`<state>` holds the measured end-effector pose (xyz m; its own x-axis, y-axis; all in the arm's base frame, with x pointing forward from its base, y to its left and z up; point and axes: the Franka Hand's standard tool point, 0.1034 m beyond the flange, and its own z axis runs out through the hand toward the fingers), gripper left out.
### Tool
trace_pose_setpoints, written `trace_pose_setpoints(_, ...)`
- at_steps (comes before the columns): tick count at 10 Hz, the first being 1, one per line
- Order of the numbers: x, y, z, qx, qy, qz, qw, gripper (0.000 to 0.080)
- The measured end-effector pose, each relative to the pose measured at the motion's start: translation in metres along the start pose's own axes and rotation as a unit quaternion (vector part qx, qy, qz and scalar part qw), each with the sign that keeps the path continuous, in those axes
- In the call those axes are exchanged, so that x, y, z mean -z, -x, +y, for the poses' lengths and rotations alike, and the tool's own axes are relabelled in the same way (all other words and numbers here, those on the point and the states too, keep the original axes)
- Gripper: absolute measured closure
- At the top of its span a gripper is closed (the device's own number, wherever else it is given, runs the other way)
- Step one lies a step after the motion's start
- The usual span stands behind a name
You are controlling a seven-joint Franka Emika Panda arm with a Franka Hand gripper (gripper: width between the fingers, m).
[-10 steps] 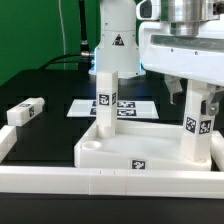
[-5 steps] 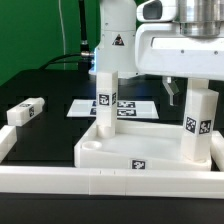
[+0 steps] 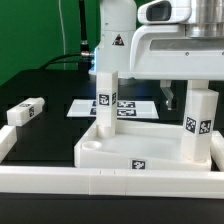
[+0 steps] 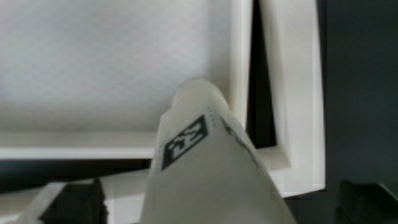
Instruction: Assemble desk
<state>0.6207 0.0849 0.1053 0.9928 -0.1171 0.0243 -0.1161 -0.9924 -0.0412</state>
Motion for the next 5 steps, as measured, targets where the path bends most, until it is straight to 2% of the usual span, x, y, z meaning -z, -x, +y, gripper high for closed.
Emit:
trace_pose_setpoints(2,-0.0004,0.0,0.0029,0.086,0.006,-0.002,0.996,0.0151)
trace_pose_setpoints(5,-0.0003,0.0,0.0033,0.154,0.01,-0.002,0.988,0.0151)
